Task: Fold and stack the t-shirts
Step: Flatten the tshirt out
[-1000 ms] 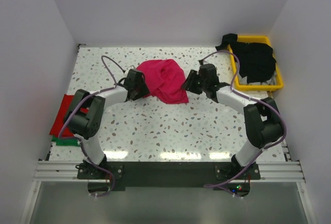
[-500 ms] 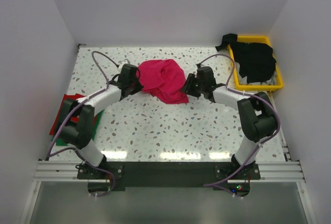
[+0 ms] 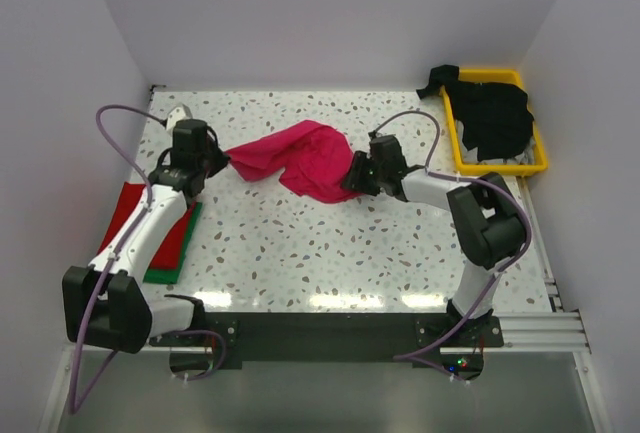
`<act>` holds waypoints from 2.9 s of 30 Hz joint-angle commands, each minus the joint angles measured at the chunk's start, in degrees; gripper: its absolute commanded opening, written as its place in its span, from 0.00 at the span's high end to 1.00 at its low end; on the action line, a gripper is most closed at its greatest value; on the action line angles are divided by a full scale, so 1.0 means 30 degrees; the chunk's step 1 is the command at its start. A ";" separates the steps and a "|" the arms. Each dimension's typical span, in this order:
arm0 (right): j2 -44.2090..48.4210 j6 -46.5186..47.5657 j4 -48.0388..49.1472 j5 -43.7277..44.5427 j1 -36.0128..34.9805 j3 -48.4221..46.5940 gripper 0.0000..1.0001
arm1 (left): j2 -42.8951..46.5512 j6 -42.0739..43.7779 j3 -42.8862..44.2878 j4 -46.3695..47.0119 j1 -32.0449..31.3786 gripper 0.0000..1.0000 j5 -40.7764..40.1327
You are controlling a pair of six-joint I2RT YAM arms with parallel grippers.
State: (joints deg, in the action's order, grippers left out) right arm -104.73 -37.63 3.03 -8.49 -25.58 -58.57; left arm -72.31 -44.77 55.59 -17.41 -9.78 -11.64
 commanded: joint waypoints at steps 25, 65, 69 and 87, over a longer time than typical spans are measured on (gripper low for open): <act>-0.0748 -0.0262 -0.0714 0.1686 -0.0671 -0.2596 0.97 | 0.1136 0.1975 0.2209 -0.0818 0.2909 1.00 0.2063; 2.0260 0.4078 -1.0296 0.8874 0.0676 -0.7287 1.00 | 0.4919 0.4055 1.7851 -0.4393 0.2938 1.00 -0.1539; 1.9912 0.2615 -0.9421 0.7402 0.0647 -0.5270 1.00 | 0.2435 0.4261 1.8967 -0.3019 0.2938 1.00 -0.1455; 0.5118 0.0939 -0.6339 0.3037 0.5421 -0.6018 0.42 | -1.5040 0.3470 2.1498 0.0264 0.2938 0.42 0.8769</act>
State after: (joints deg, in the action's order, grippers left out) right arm -87.72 -33.91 -17.10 6.57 -11.64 -70.28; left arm -121.67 -33.76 117.05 -17.19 -1.41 7.81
